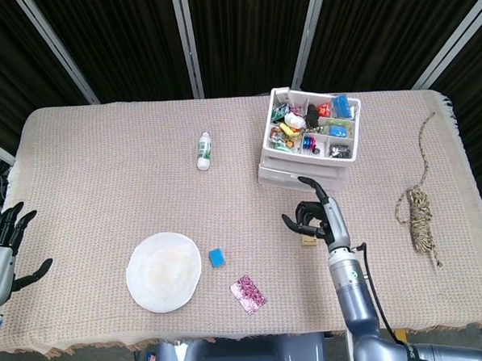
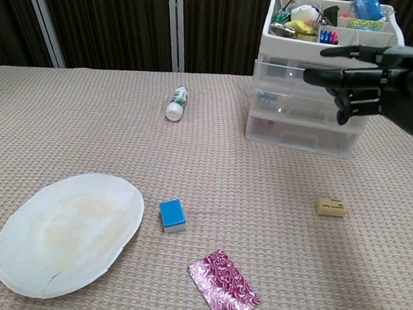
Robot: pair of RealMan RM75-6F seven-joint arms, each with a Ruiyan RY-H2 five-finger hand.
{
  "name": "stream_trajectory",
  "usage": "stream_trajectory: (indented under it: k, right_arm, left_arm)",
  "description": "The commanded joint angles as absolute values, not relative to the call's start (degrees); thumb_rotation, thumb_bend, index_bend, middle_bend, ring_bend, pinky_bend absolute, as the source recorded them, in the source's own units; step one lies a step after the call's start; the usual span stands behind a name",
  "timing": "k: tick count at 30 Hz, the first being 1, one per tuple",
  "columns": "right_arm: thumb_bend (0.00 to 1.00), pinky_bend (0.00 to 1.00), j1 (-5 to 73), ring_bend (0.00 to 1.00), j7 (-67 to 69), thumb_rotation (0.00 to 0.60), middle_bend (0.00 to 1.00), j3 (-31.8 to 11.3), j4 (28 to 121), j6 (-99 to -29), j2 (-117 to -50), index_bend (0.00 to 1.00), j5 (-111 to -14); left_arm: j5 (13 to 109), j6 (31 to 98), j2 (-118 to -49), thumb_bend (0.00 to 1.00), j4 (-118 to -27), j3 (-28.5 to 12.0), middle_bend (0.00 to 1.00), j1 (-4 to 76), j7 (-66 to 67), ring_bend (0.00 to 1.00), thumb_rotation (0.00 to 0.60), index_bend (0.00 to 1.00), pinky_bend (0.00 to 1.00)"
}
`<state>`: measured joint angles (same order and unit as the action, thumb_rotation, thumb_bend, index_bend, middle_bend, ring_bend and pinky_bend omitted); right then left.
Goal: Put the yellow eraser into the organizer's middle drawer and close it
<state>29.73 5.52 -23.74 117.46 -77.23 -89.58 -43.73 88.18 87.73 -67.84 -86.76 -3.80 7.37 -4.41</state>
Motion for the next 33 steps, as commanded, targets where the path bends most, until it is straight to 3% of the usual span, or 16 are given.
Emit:
stream_trajectory:
  k: [1, 12, 28, 33]
  right_arm:
    - [0.16, 0.67, 29.92, 0.74, -7.30, 0.600, 0.74, -19.44, 118.42, -84.28, -87.32, 0.18, -51.74]
    - [0.16, 0.67, 34.68, 0.74, -27.88, 0.600, 0.74, -21.02, 115.83, -83.35, -83.22, 0.22, -42.42]
    - [0.16, 0.67, 38.55, 0.74, -33.08, 0.600, 0.74, -24.42, 111.18, -80.99, -83.31, 0.23, -33.41]
    - [0.16, 0.67, 39.12, 0.74, -33.67, 0.600, 0.74, -24.54, 110.01, -80.09, -83.41, 0.27, -30.86]
  left_arm:
    - [88.18, 87.77, -67.84, 0.25, -86.77, -3.80, 0.00, 7.37, -4.33, 0.00, 0.600, 0.11, 0.00]
    - [88.06, 87.54, -67.75, 0.25, -86.93, -3.76, 0.00, 7.41, -4.34, 0.00, 0.600, 0.11, 0.00]
    - [87.97, 87.49, -67.79, 0.25, -86.91, -3.81, 0.00, 7.44, -4.38, 0.00, 0.600, 0.11, 0.00]
    - [88.02, 87.46, -67.76, 0.25, -86.91, -3.76, 0.00, 7.45, -4.44, 0.00, 0.600, 0.11, 0.00]
